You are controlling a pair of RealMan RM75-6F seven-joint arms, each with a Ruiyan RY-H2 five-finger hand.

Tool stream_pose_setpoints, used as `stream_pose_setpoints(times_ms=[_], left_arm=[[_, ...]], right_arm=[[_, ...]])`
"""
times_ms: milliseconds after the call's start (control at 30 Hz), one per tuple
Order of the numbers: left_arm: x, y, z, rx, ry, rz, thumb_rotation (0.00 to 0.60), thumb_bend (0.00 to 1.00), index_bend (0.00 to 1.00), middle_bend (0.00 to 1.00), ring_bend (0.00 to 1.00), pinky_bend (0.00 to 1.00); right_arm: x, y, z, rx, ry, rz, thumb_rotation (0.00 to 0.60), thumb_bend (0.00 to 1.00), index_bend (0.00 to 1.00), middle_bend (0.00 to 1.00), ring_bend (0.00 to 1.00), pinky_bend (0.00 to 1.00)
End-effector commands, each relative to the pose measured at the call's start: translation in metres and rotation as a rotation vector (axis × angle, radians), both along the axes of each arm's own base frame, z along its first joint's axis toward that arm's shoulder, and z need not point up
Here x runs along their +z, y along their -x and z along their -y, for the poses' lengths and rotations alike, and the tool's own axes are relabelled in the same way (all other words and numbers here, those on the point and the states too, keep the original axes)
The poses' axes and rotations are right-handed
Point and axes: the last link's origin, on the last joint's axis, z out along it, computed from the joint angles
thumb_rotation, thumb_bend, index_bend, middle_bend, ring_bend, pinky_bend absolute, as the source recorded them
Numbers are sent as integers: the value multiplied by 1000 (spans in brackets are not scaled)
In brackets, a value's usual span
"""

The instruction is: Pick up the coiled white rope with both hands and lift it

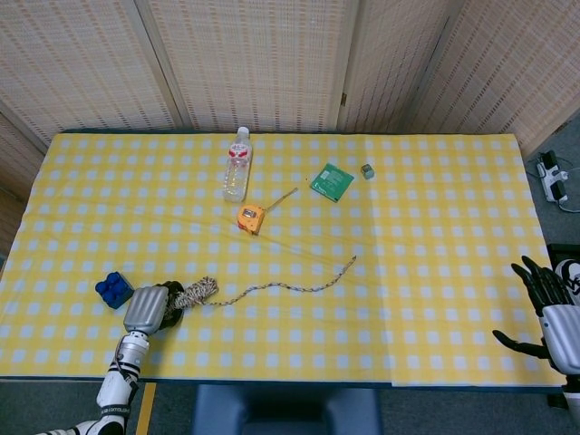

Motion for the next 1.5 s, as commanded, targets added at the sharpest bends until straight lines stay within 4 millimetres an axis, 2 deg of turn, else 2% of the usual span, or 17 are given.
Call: stream_pose_setpoints(times_ms=[33, 367, 600, 633, 800, 1000, 1067, 1333, 1500], left_arm=[[-3, 3, 0, -8, 8, 8, 600, 577, 601, 568, 576, 724], [0, -1, -5, -69, -13, 73, 600, 651, 681, 676, 681, 807], [17, -17, -6, -146, -76, 150, 600, 659, 692, 686, 693, 812], [21, -20, -6, -159, -87, 161, 600, 659, 692, 686, 693, 812], [36, -35, -5, -206, -124, 202, 600, 659, 691, 686, 692, 813], [43, -52, -2, -234, -102, 238, 600, 659, 691, 686, 692, 813], [44, -57, -1, -243, -97, 240, 600, 659, 691, 686, 692, 812], [46, -64, 2, -237, -76, 258, 600, 659, 691, 686, 692, 813], [48, -63, 4, -229, -77, 263, 600, 659, 691, 686, 691, 813]], right_arm=[[0, 0, 0, 1, 0, 0, 600, 146, 0, 0, 0, 0], [-1, -2, 3, 6, 8, -5, 600, 146, 0, 0, 0, 0], [-19, -11, 16, 17, -38, -58, 600, 146, 5, 20, 42, 0], [-21, -14, 20, 22, -36, -66, 600, 146, 18, 28, 48, 0], [-33, -31, 46, 76, -49, -98, 600, 146, 215, 79, 87, 0], [-63, -61, 90, 164, -120, -117, 600, 153, 436, 140, 121, 39], [-77, -72, 104, 188, -161, -130, 600, 163, 477, 158, 125, 44], [-133, -117, 152, 280, -294, -197, 600, 168, 487, 161, 127, 44], [-165, -131, 169, 309, -344, -259, 600, 168, 487, 161, 127, 44]])
